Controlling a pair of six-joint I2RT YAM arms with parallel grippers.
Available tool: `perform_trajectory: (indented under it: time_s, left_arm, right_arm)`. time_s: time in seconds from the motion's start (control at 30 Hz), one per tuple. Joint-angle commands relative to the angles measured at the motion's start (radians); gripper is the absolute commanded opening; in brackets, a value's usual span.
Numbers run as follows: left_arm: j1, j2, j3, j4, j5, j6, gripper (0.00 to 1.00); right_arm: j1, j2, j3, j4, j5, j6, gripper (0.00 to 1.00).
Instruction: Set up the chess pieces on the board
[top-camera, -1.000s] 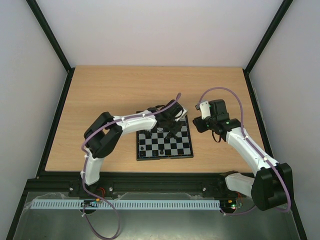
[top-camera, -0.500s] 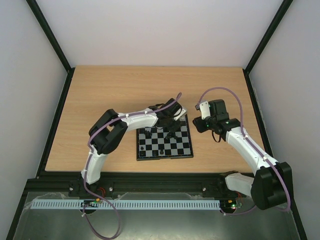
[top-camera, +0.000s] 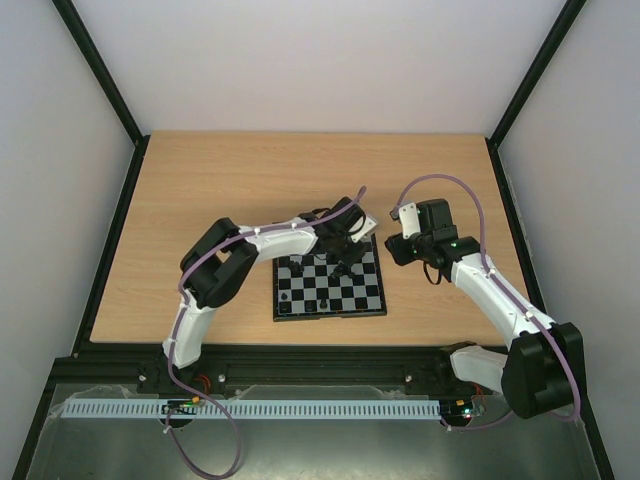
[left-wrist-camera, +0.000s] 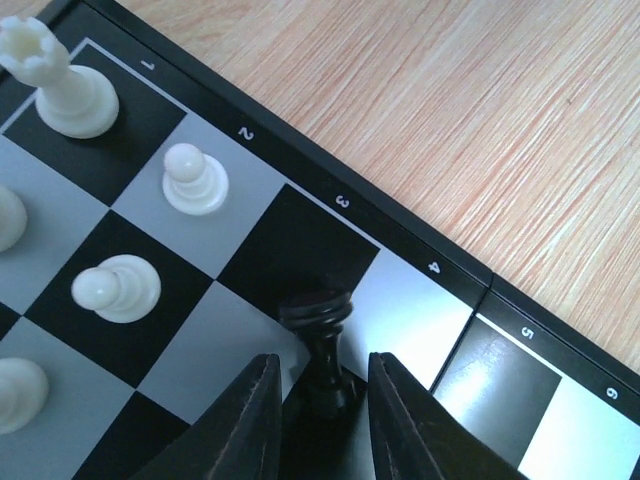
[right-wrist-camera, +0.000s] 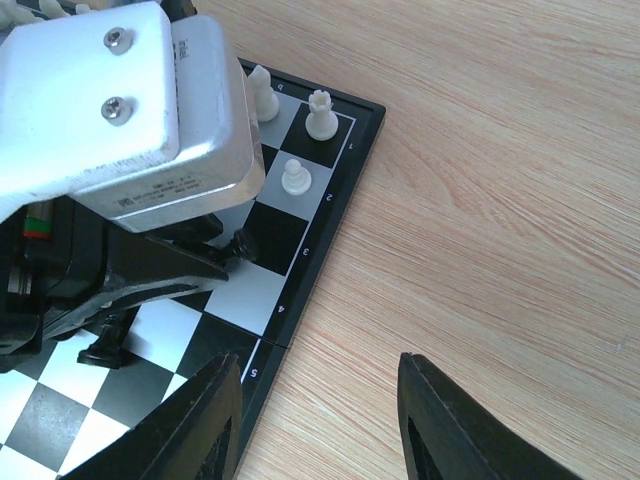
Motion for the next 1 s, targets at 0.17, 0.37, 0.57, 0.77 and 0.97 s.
perform_trajectory:
  time_s: [0.17, 0.37, 0.57, 0.77, 0.97]
  left_arm:
    - [-0.034, -0.023, -0.084, 0.046, -0.009, -0.014, 0.2]
    - [-0.037, -0.041, -0.13, 0.08, -0.018, -0.029, 0.19]
    - [-0.043, -0.083, -0.174, 0.099, -0.026, -0.036, 0.23]
    - [-0.041, -0.225, -0.219, 0.099, -0.035, -0.062, 0.38]
    - [-0.019, -0.402, -0.316, 0.121, -0.066, -0.172, 0.46]
  right_arm:
    - [-0.004, 0.01, -0.013, -0.009, -0.014, -0.01, 0.45]
    - [-0.003, 0.014, -0.013, -0.01, -0.021, -0.012, 0.44]
    - [-0.003, -0.014, -0.018, -0.027, -0.065, -0.117, 0.45]
    - [-0.003, -0.095, -0.062, -0.058, -0.173, -0.384, 0.52]
    - [-0.004, -0.05, -0.059, -0.086, -0.242, -0.559, 0.61]
